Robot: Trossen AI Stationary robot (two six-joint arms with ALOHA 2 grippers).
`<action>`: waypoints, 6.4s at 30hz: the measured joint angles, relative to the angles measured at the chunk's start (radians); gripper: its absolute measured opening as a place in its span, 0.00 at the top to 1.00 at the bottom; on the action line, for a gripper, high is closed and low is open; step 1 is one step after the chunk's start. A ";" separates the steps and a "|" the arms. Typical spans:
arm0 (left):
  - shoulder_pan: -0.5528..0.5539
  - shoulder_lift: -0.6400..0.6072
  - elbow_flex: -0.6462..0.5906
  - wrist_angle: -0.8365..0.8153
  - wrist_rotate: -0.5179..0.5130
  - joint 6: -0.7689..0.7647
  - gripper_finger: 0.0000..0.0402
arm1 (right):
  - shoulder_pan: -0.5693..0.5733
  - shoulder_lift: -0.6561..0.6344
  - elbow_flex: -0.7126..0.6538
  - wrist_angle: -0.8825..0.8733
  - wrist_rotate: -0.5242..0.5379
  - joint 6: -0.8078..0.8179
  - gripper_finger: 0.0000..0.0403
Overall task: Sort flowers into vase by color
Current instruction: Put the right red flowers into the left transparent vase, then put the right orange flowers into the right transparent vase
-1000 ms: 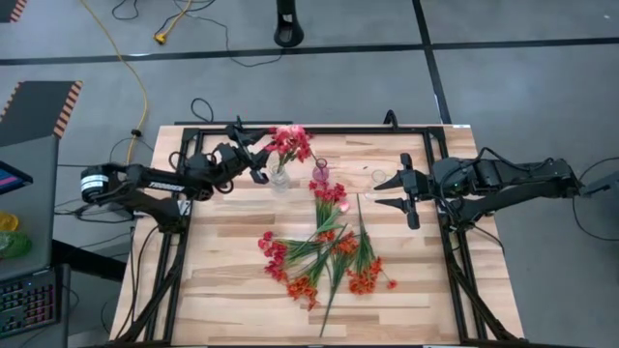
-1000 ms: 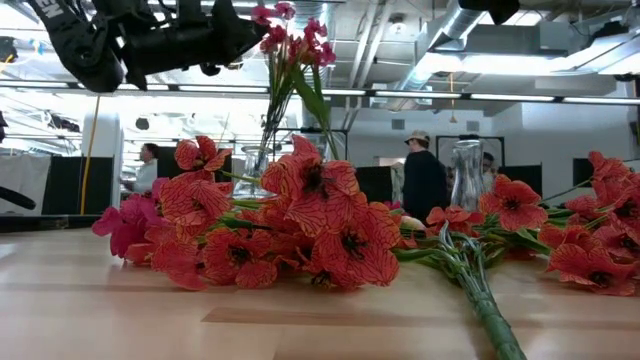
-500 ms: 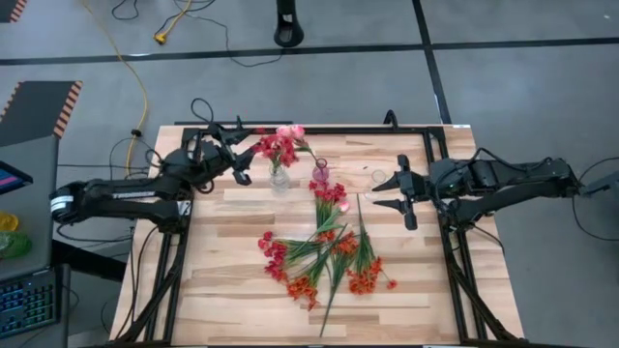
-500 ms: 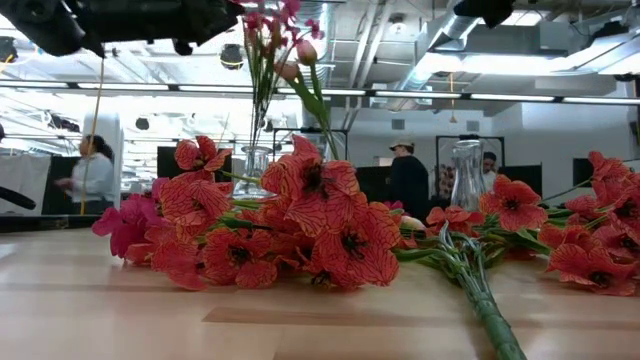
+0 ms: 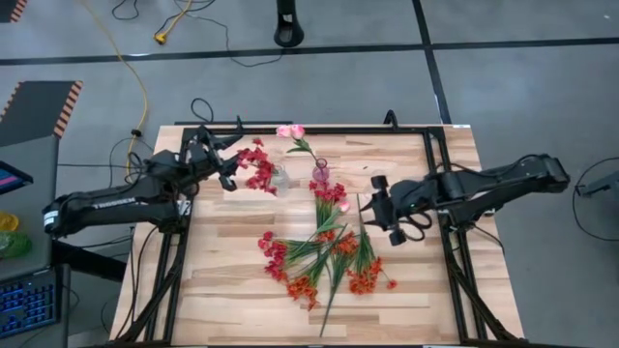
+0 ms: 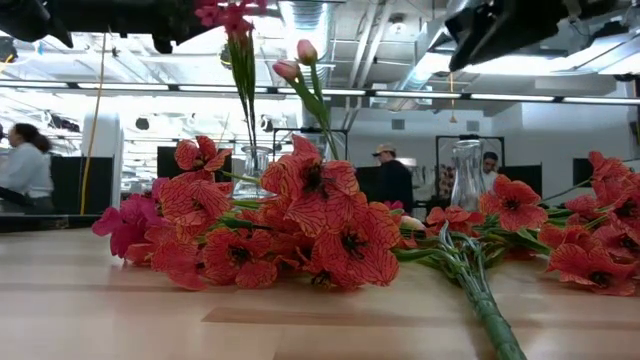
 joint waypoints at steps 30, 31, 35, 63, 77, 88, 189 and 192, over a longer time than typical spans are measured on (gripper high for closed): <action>0.000 -0.004 0.000 -0.392 -0.160 -0.071 0.35 | -0.003 0.106 0.111 -0.127 0.006 -0.002 0.56; 0.000 -0.004 0.000 -0.417 -0.157 -0.084 0.35 | -0.003 0.106 0.111 -0.139 0.006 -0.002 0.56; 0.000 -0.004 0.000 -0.534 -0.109 -0.135 0.36 | -0.003 0.112 0.105 -0.166 0.007 -0.002 0.56; -0.102 0.097 0.000 -0.683 -0.066 -0.296 0.36 | 0.024 0.577 0.073 -0.208 -0.028 -0.454 0.56; -0.102 0.234 0.000 -0.667 -0.066 -0.295 0.36 | 0.037 0.615 0.080 -0.205 0.087 -0.586 0.56; -0.102 0.298 0.000 -0.666 -0.065 -0.295 0.36 | 0.037 0.645 0.081 -0.241 0.087 -0.586 0.72; -0.103 0.297 0.000 -0.586 -0.057 -0.318 0.36 | -0.030 -0.575 0.064 -0.656 0.621 0.498 0.93; -0.103 0.297 0.000 -0.585 -0.057 -0.318 0.36 | -0.030 -0.588 0.077 -0.612 0.621 0.466 0.93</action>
